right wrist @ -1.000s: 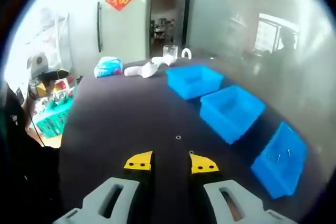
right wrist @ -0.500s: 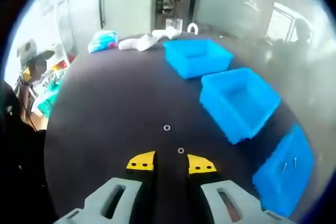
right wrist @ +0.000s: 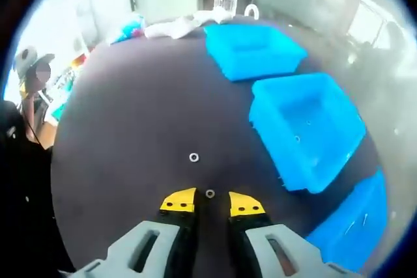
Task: Sort the screws, nuts, and washers into the corresponding bins
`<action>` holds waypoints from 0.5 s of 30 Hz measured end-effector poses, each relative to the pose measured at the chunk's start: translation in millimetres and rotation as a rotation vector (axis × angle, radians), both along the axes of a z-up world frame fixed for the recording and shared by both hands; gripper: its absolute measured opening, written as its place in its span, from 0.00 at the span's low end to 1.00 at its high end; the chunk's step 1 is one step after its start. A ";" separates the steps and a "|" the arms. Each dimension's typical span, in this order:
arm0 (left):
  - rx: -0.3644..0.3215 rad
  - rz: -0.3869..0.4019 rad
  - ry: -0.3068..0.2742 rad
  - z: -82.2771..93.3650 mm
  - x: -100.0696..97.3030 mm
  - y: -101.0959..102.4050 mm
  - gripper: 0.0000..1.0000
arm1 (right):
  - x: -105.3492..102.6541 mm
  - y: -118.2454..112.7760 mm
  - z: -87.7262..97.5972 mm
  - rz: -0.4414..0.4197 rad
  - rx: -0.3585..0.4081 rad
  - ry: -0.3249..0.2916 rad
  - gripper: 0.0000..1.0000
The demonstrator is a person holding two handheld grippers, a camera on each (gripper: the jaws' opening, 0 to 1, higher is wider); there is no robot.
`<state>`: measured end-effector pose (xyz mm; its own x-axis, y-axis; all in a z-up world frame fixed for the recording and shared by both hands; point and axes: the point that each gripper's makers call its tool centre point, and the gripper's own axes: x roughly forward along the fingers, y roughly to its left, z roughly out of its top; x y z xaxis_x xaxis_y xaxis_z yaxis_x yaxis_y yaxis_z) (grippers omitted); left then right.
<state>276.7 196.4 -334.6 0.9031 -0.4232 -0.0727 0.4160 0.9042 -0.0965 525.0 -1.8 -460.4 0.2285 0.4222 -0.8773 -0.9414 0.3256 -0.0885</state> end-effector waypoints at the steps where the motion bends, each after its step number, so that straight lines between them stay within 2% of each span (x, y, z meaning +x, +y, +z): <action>1: 0.000 0.001 0.000 0.1 0.0 0.2 0.51 | 0.5 -0.4 -0.5 0.001 -0.003 0.004 0.13; 7: 0.001 0.005 0.001 -0.2 0.4 1.4 0.51 | -0.2 -1.2 -3.0 0.004 -0.020 0.025 0.12; 15: -0.001 0.003 -0.001 0.6 1.8 0.6 0.51 | -3.2 0.4 -5.2 0.001 -0.024 0.064 0.05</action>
